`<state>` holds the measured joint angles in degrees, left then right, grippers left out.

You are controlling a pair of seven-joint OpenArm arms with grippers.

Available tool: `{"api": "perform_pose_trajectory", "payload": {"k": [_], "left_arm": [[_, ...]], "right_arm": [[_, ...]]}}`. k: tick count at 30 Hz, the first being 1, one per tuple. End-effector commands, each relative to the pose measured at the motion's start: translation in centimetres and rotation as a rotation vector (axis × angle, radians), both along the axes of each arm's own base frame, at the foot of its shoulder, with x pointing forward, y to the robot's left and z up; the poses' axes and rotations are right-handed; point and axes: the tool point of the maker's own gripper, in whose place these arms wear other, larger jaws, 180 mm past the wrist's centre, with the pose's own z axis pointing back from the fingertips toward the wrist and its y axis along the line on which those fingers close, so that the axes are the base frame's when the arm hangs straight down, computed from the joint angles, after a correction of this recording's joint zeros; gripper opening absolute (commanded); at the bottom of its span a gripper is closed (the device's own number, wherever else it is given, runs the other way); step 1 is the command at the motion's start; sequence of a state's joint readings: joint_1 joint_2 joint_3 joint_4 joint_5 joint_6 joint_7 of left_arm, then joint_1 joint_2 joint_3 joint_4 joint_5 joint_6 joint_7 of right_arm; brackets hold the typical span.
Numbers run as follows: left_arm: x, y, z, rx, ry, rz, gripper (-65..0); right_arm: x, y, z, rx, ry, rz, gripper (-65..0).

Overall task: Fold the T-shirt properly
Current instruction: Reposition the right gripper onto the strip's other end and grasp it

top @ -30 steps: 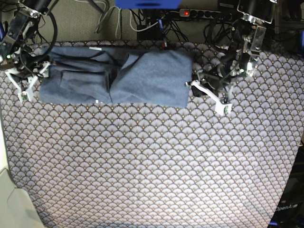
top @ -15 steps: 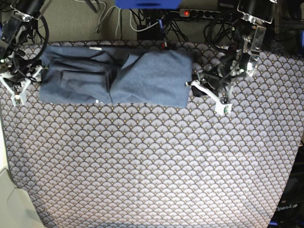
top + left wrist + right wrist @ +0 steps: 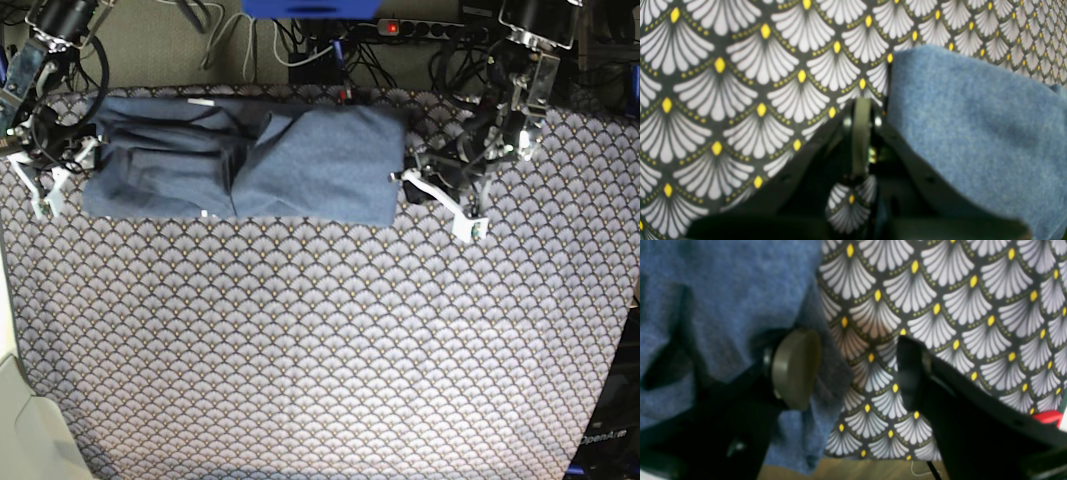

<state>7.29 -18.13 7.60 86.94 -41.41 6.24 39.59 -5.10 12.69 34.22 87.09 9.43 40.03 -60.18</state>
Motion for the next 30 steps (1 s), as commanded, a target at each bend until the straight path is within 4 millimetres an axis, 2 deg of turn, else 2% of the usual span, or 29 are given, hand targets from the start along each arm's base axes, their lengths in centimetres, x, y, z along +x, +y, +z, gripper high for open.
{"api": "perform_pose_trajectory", "payload": {"k": [1, 10, 13, 15, 20, 22, 30], "left_arm": [[-0.3, 0.8, -0.3, 0.032, 0.019, 0.004, -64.6], [-0.3, 0.8, -0.3, 0.032, 0.019, 0.004, -64.6], [-0.2, 0.8, -0.2, 0.031, 0.016, 0.003, -64.6], [-0.2, 0.8, -0.2, 0.031, 0.015, 0.003, -64.6], [0.0, 0.7, -0.1, 0.03, 0.012, 0.004, -64.6], [0.0, 0.7, -0.1, 0.028, 0.012, 0.004, -64.6], [0.0, 0.7, -0.1, 0.03, 0.012, 0.004, -64.6]], "right_arm": [[0.6, -0.6, 0.8, -0.02, -0.022, 0.003, -24.1], [0.5, 1.2, 0.0, 0.025, -0.02, 0.0, -24.1], [0.5, 1.2, 0.0, 0.024, -0.021, 0.001, -24.1], [0.8, 0.7, 0.8, 0.005, -0.041, -0.001, -24.1], [2.4, 0.5, 5.1, -0.088, -0.149, 0.035, -24.1], [2.4, 0.5, 6.0, -0.111, -0.154, 0.04, -24.1], [2.0, 1.0, 5.9, -0.109, -0.124, 0.032, -24.1]]}}
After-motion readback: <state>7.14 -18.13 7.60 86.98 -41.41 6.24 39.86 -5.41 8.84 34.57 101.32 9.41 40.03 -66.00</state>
